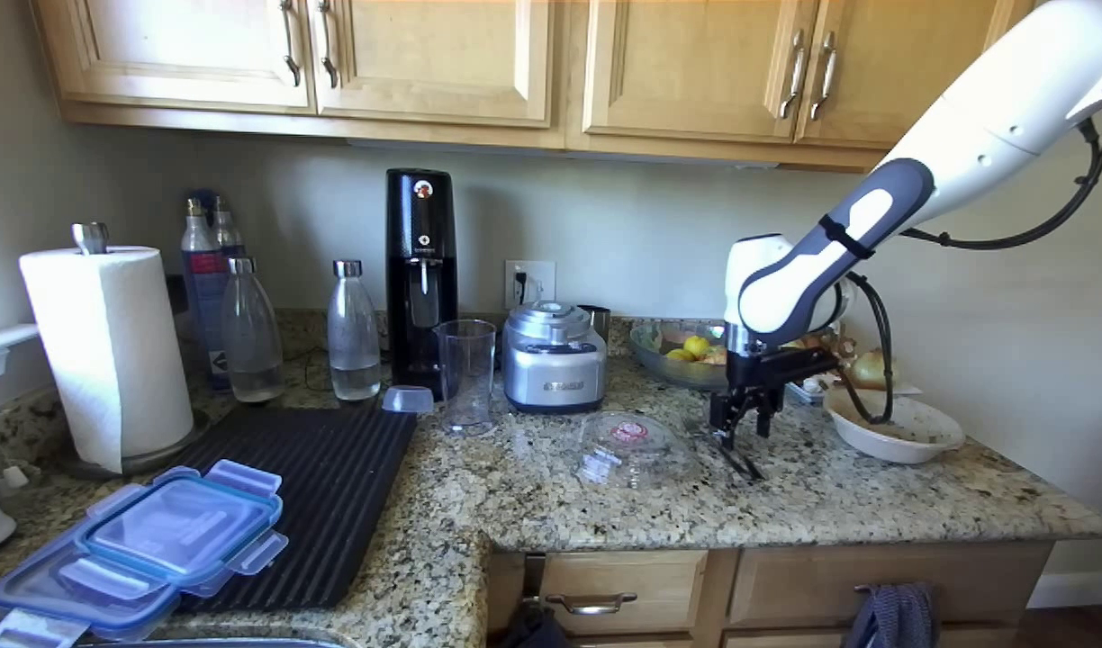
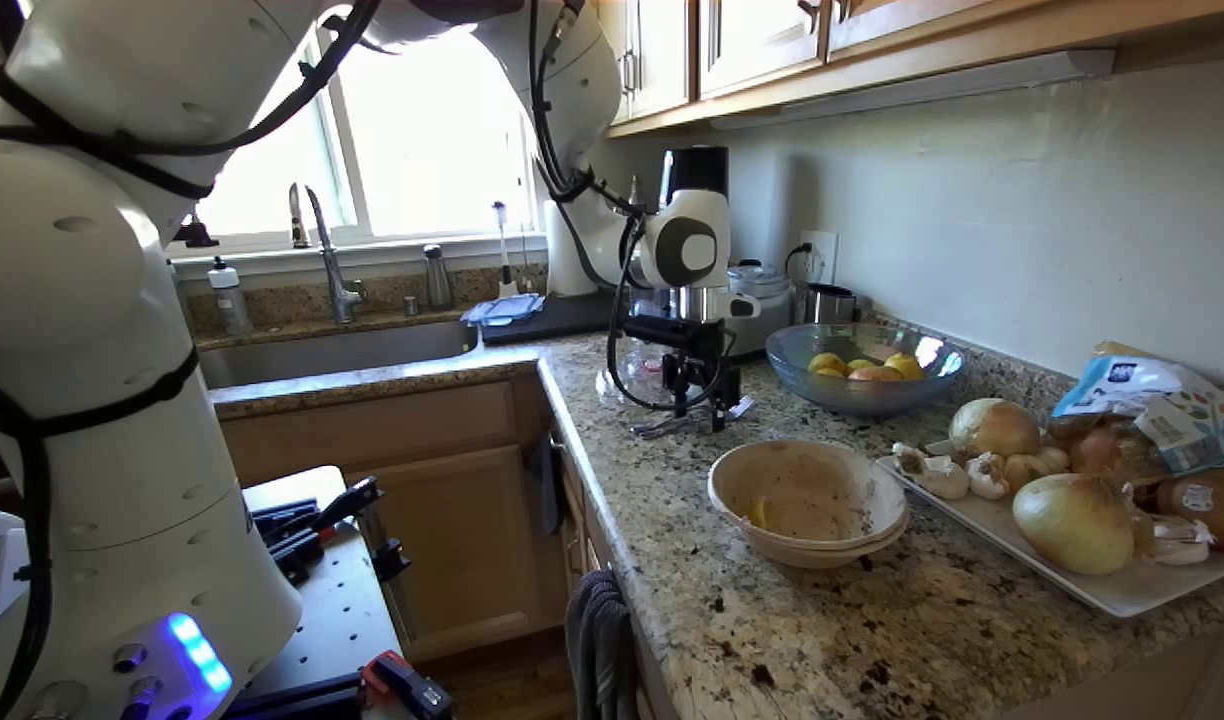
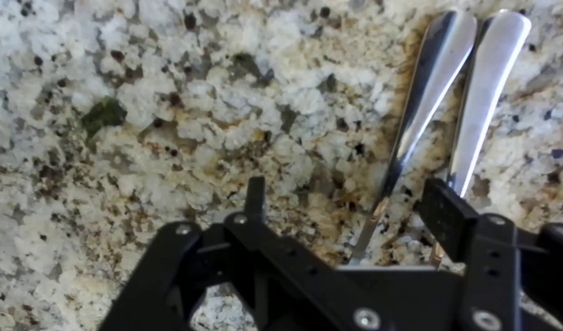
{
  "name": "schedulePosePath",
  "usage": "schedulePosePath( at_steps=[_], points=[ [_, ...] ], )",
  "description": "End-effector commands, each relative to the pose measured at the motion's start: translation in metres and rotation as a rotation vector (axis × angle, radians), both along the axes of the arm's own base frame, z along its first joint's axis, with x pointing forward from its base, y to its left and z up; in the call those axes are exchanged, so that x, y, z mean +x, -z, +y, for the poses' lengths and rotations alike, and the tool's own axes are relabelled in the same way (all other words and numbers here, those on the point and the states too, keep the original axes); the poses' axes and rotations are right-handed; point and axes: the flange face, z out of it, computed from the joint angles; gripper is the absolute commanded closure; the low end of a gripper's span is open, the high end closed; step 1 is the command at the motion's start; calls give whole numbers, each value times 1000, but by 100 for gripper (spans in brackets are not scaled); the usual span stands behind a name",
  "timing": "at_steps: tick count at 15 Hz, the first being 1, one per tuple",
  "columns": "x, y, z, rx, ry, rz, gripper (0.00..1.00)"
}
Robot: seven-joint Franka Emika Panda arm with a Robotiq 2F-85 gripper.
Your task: Place the bowl on the left on top of the bowl on the right, put the two forks inside the top bowl
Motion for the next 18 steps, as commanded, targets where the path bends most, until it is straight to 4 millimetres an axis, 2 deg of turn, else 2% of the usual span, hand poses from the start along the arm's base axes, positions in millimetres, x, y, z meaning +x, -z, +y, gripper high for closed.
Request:
schedulePosePath(
  at_steps=[1,3,4,5,7,8,11,14,15,16,18],
  points=[
    [0,4,0,-2,23,-17,16],
    [0,5,1,-1,23,-15,22],
    [0,4,1,0,22,-17,44],
    [0,4,1,0,21,-17,46],
    [0,5,3,3,19,-14,59],
    [-1,6,3,2,18,-12,63],
    [-1,5,6,5,14,-11,66],
    [-2,6,7,10,11,-8,64],
    [-2,6,6,8,12,-8,69],
    [-3,6,7,10,11,-7,86],
    [-3,5,9,26,7,-9,93]
  ],
)
